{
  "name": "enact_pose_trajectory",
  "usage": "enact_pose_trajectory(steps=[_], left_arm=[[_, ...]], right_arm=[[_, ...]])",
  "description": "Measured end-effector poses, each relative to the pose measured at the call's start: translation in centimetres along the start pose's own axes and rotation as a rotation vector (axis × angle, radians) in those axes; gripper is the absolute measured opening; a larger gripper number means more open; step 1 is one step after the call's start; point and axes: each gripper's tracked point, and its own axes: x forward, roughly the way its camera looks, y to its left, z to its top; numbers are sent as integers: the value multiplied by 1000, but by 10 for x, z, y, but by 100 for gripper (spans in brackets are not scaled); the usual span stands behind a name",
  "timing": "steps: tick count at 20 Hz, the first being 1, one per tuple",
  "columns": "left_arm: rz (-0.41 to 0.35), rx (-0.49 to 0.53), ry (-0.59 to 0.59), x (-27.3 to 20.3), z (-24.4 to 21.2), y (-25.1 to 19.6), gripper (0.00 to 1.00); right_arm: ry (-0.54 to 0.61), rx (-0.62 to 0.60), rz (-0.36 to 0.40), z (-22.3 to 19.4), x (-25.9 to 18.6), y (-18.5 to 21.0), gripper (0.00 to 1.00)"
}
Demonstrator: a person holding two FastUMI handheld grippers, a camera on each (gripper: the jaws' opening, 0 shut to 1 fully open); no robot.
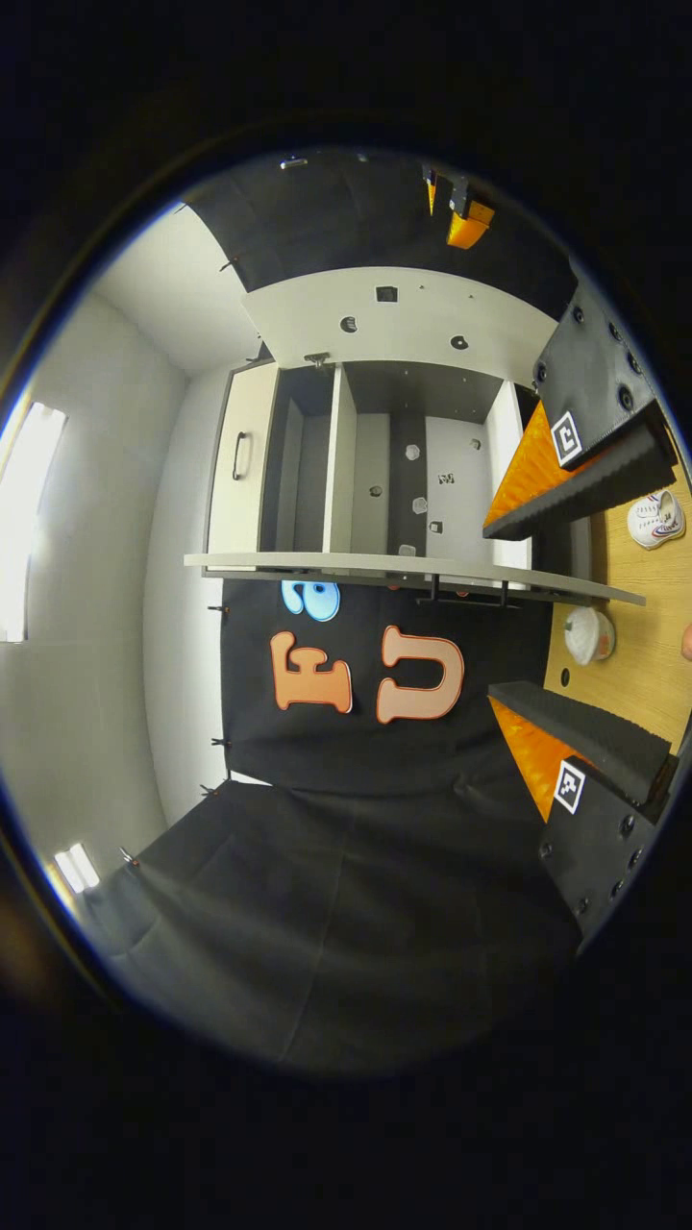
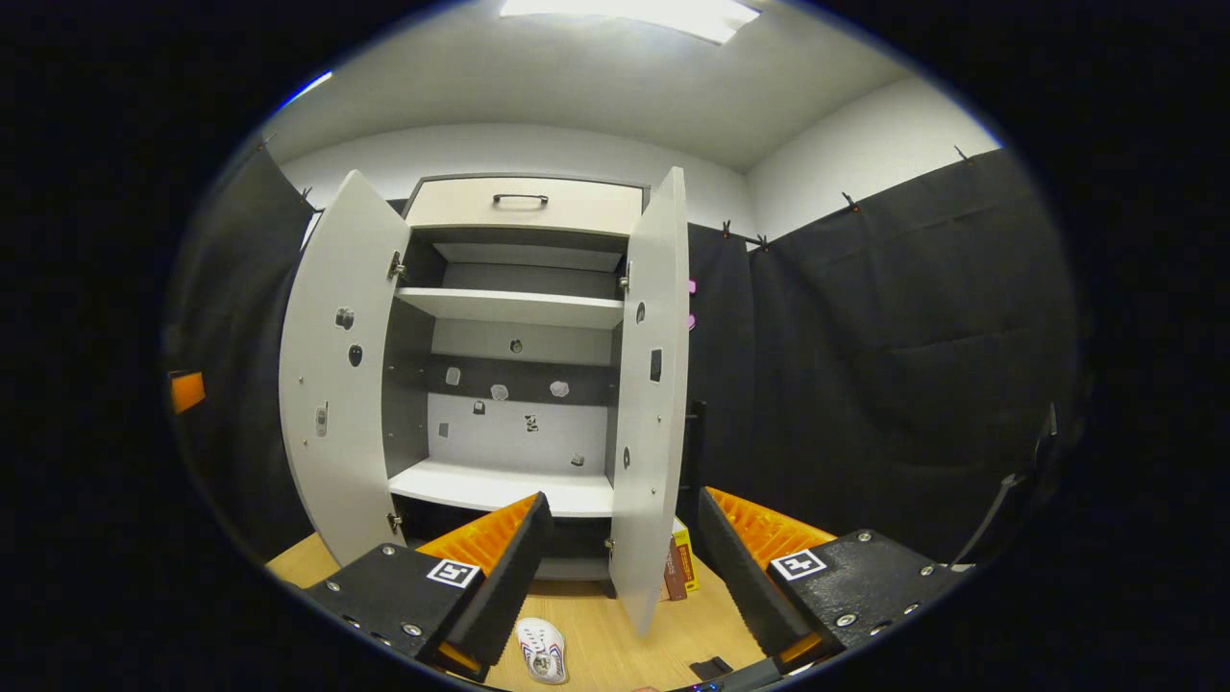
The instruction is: Grab one shoe with the right hand and put it into the shoe cabinet, grab the other shoe with the left hand and put it into the shoe cabinet; then close the right door with the right hand and the left door with the left hand.
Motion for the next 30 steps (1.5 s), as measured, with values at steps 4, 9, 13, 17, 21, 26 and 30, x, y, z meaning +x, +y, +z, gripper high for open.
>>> enact_pose_trajectory(steps=[4, 9, 13, 17, 21, 26, 30], left_arm=[[-4, 0, 0, 2, -1, 0, 95], [-8, 7, 17, 6, -7, -2, 95], [-6, 5, 21, 13, -9, -6, 95], [-10, 24, 25, 21, -12, -14, 95], [19, 57, 35, 36, -15, -17, 96], [62, 63, 37, 48, -16, -24, 95], [83, 94, 43, 52, -19, -33, 96]], right_arm=[[51, 28, 29, -32, 11, 11, 94], [177, 1, 47, -112, 32, 25, 94], [301, -26, 67, -193, 47, 42, 94], [441, -36, 122, -274, 57, 61, 95], [562, -88, 149, -340, 61, 67, 94], [696, -120, 185, -406, 69, 77, 93], [811, -83, 216, -453, 69, 87, 81]])
